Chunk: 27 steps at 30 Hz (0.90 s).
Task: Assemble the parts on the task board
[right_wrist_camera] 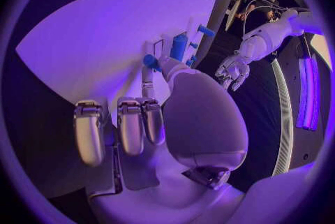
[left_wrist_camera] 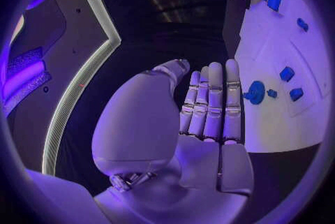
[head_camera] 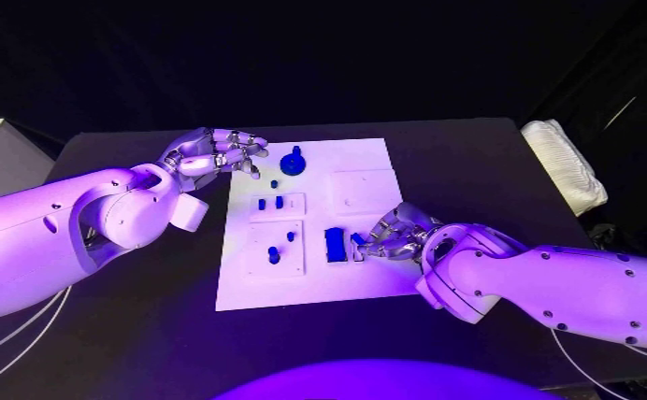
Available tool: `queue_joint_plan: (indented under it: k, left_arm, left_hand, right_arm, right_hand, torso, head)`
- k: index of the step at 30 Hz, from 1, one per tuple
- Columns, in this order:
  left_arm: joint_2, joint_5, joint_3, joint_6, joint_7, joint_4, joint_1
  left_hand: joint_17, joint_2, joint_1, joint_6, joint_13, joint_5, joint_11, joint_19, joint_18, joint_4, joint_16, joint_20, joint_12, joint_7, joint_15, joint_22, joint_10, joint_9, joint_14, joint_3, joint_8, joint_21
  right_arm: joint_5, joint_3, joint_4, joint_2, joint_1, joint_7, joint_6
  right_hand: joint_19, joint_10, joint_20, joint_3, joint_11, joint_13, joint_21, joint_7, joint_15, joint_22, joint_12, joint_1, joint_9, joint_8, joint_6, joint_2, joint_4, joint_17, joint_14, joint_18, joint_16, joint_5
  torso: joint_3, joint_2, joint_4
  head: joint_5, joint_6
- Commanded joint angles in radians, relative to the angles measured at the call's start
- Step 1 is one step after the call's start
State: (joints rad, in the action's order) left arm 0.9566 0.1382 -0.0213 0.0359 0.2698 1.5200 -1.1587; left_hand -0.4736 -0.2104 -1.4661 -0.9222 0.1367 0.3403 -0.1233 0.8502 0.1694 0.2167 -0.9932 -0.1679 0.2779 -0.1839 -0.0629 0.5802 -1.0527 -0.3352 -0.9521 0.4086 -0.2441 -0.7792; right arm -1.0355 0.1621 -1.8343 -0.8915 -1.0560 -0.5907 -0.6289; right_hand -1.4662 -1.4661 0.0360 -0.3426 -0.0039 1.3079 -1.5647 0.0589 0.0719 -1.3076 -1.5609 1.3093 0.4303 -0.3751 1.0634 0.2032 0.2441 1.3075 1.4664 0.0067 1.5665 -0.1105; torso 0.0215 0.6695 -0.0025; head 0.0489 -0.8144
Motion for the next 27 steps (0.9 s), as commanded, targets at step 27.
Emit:
queue_joint_plan:
  k: [27]
  left_arm:
    - [0.001, -0.003, 0.001, -0.01, 0.001, 0.003, 0.0]
  left_hand:
    - [-0.002, 0.018, 0.001, -0.005, -0.002, 0.003, 0.0, -0.003, 0.012, 0.008, 0.007, 0.001, -0.006, 0.002, 0.0, 0.0, -0.006, 0.002, 0.006, 0.0, -0.003, 0.005]
  right_arm:
    - [0.016, 0.0, -0.005, 0.003, 0.002, 0.01, 0.079]
  right_hand:
    - [-0.105, -0.102, -0.004, 0.036, -0.005, 0.259, -0.006, 0.007, 0.0, -0.263, -0.002, -0.105, 0.015, 0.0, 0.0, -0.007, 0.039, 0.263, 0.104, -0.007, 0.004, 0.002]
  torso:
    - [-0.0002, 0.0, -0.0019]
  head:
    - [-0.003, -0.006]
